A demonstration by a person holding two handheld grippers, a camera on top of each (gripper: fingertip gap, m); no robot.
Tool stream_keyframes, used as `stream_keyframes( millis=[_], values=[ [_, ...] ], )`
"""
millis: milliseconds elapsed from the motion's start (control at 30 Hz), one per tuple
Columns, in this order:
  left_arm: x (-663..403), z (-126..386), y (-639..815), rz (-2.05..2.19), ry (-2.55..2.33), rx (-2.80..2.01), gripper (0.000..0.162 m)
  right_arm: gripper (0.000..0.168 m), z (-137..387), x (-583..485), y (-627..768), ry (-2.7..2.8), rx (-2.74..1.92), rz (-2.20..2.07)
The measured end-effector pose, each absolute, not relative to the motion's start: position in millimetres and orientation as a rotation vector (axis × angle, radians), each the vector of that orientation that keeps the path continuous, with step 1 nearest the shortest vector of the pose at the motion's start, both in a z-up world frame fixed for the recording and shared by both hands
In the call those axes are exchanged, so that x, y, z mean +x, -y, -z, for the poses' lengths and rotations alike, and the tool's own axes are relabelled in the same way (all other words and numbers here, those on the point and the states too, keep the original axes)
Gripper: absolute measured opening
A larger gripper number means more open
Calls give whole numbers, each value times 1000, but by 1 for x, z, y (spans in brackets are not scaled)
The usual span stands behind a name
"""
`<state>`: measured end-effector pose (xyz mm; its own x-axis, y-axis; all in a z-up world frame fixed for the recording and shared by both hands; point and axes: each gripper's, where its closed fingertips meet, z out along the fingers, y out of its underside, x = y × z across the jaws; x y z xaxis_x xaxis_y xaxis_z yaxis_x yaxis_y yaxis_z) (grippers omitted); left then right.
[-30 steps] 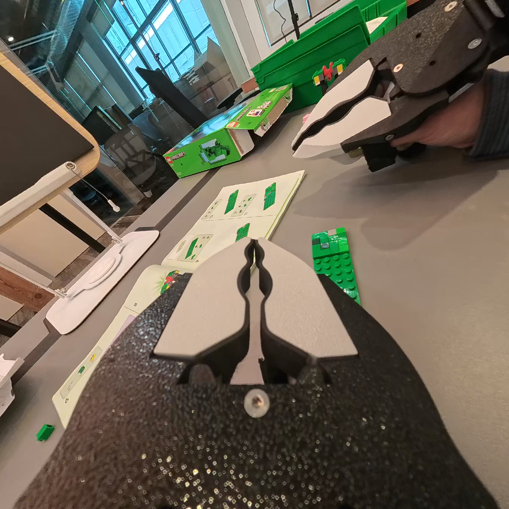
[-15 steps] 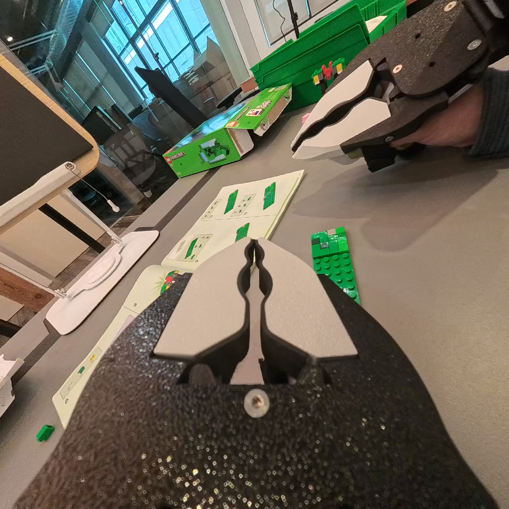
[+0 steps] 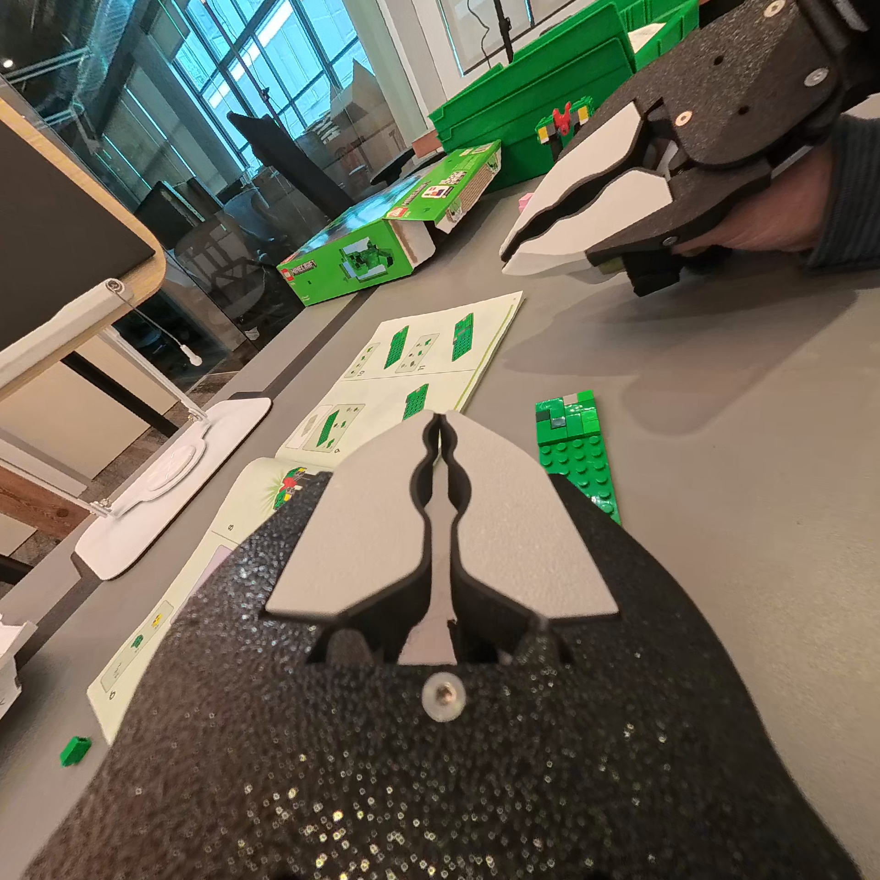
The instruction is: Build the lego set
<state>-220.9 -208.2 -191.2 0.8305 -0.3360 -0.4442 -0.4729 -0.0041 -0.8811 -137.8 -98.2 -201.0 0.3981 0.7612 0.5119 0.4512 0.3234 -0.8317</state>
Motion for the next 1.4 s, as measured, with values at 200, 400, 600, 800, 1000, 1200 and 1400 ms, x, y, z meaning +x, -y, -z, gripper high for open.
stream_keyframes(
  millis=[200,400,600,800,1000,1200,1400],
  values=[
    [-221,191,208,-121,-651,-1607,0,8,201,-138,98,1236,-1306,-285],
    [-221,191,209,-122,-651,-1606,0,8,202,-138,99,1237,-1304,-284],
    [-221,190,209,-123,-648,-1604,0,8,201,-138,98,1232,-1304,-286],
    [-218,192,210,-102,-660,-1617,0,7,197,-140,100,1204,-1316,-343],
    [-218,193,209,-117,-666,-1619,0,0,199,-143,68,1158,-1425,-351],
    [-222,193,207,-121,-645,-1625,0,0,194,-148,29,1127,-1410,-356],
    [-229,191,204,-115,-600,-1631,0,0,187,-160,11,1180,-1283,-357]
  ],
)
